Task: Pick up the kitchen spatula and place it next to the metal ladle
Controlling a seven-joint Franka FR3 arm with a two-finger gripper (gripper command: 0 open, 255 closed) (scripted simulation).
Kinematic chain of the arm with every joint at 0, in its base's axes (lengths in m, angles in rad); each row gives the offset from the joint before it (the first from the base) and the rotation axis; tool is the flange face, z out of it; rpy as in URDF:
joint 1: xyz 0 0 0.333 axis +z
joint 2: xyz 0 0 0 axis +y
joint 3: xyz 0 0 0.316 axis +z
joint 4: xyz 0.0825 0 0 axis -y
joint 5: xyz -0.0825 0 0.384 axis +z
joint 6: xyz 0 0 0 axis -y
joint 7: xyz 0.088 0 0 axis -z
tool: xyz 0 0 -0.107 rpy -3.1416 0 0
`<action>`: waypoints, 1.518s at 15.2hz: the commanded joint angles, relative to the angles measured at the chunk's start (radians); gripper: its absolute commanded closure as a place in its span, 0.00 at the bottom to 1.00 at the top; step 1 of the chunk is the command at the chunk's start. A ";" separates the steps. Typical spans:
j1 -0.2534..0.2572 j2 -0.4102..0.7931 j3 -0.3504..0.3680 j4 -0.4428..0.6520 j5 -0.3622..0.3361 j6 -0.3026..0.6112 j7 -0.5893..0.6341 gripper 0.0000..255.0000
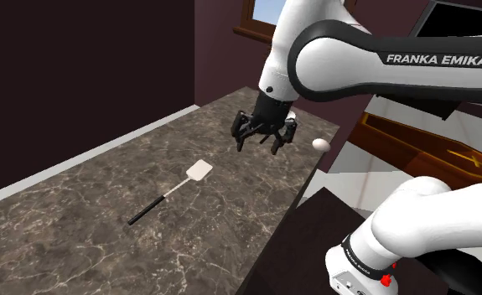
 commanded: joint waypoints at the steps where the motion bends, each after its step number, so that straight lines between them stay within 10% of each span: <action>1: -0.019 0.053 0.073 0.021 0.020 0.042 0.120 0.00; 8: -0.147 0.316 0.322 0.150 -0.023 0.191 0.525 0.00; 14: -0.267 0.672 0.526 0.313 -0.300 0.297 0.988 0.00; 18: -0.173 0.940 0.480 0.456 -0.553 0.299 1.310 0.00; 23: -0.124 1.001 0.435 0.459 -0.607 0.339 1.365 0.00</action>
